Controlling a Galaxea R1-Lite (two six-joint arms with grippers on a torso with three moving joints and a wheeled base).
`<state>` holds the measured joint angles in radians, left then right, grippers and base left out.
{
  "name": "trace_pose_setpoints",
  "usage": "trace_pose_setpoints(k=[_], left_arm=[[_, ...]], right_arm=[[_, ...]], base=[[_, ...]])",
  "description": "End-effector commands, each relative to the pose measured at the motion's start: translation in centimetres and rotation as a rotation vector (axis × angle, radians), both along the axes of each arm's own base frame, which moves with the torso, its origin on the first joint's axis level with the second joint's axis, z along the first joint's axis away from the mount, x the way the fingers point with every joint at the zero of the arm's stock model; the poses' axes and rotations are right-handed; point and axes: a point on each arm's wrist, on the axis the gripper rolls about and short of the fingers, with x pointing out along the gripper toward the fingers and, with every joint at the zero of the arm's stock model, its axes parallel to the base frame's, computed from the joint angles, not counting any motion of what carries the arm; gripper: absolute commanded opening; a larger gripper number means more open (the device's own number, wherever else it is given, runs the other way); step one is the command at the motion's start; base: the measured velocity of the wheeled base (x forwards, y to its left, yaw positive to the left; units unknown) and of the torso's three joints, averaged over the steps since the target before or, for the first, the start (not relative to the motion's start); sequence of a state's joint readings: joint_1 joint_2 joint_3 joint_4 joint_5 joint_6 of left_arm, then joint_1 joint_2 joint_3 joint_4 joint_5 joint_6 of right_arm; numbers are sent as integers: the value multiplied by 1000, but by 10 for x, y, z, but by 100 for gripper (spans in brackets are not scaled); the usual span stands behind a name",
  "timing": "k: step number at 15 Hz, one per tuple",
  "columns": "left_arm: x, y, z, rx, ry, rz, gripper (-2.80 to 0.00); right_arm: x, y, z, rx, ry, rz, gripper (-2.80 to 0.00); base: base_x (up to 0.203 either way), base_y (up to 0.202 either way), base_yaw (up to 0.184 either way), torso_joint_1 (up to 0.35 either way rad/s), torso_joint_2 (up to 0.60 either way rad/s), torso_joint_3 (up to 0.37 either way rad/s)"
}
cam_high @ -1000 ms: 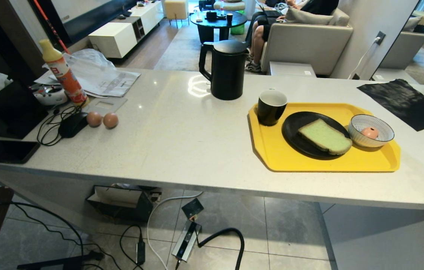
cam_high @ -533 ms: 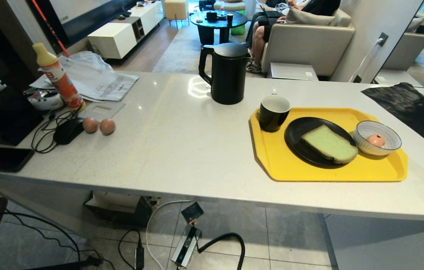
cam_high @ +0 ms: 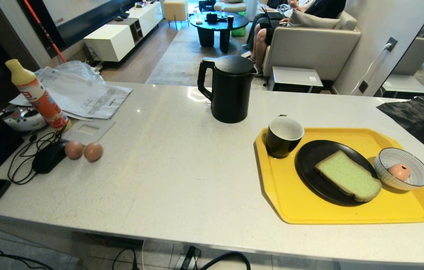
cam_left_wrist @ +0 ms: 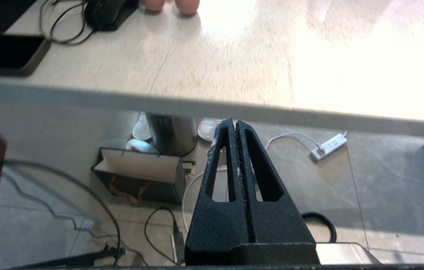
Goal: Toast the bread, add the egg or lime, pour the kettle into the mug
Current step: Pick up the kettle
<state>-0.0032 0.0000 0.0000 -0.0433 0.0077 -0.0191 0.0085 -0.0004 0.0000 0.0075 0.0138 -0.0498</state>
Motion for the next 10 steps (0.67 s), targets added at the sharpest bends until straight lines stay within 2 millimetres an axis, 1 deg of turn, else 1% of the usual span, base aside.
trace_pose_setpoints(k=[1,3,4,10], left_arm=[[1,0,-4,-1,14,0,-280],[1,0,-4,-1,14,0,-280],[1,0,-4,-1,14,0,-280],[1,0,-4,0,14,0,-280]], right_arm=[[0,0,0,-1,1,2,-280],[0,0,0,-1,1,2,-280],[0,0,0,-1,1,2,-280],[0,0,0,-1,1,2,-280]], base=[[191,0,0,12,4,2],[179,0,2,7,5,0],[72,0,1,12,11,-2],[0,0,0,0,0,0]])
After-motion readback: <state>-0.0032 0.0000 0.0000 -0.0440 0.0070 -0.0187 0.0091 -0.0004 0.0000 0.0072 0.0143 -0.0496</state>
